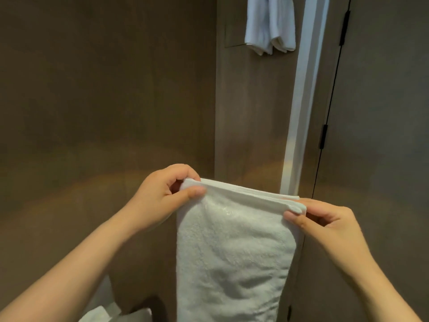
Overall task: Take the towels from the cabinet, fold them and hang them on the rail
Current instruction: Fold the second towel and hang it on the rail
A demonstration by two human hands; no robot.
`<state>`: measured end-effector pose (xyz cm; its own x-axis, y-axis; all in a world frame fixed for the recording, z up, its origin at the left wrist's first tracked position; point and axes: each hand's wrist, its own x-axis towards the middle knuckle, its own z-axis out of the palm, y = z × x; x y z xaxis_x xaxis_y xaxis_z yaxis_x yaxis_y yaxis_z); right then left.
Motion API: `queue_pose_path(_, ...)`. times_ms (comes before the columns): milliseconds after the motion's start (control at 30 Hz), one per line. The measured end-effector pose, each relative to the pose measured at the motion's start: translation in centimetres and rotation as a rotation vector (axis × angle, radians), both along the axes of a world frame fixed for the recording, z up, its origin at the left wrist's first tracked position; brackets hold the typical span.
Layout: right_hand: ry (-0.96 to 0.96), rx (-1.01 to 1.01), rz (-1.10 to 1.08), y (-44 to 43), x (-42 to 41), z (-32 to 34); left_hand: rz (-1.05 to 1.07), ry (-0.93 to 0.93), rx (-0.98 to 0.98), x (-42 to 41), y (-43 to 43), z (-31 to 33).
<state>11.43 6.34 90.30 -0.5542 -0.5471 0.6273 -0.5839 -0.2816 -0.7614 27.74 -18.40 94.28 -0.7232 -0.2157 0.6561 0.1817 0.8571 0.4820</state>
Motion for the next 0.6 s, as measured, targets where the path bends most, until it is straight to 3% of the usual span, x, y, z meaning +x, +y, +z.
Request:
queue_pose_path(167,-0.039,-0.079,-0.075,-2.2,0.4,0.1,0.017,-0.076,-0.034,2.1,-0.8,0.1)
queue_pose_path(367,-0.052,-0.144,-0.093,-4.1,1.2,0.5,0.132,0.041,-0.082,2.8,-1.0,0.0)
queue_pose_path(433,-0.048,-0.185,-0.106,-4.7,1.5,0.5,0.178,0.105,0.011,2.5,-1.0,-0.2)
queue_pose_path(500,-0.053,-0.216,-0.149,-5.2,1.6,0.4,0.095,0.133,0.251,2.3,-0.9,-0.2)
queue_pose_path(567,-0.072,-0.230,-0.194,-5.8,1.6,0.3,-0.070,0.036,0.530,2.6,-1.1,-0.1)
queue_pose_path(600,-0.087,-0.239,-0.214,-6.0,1.6,0.1,-0.112,-0.060,0.575,2.8,-1.3,-0.1)
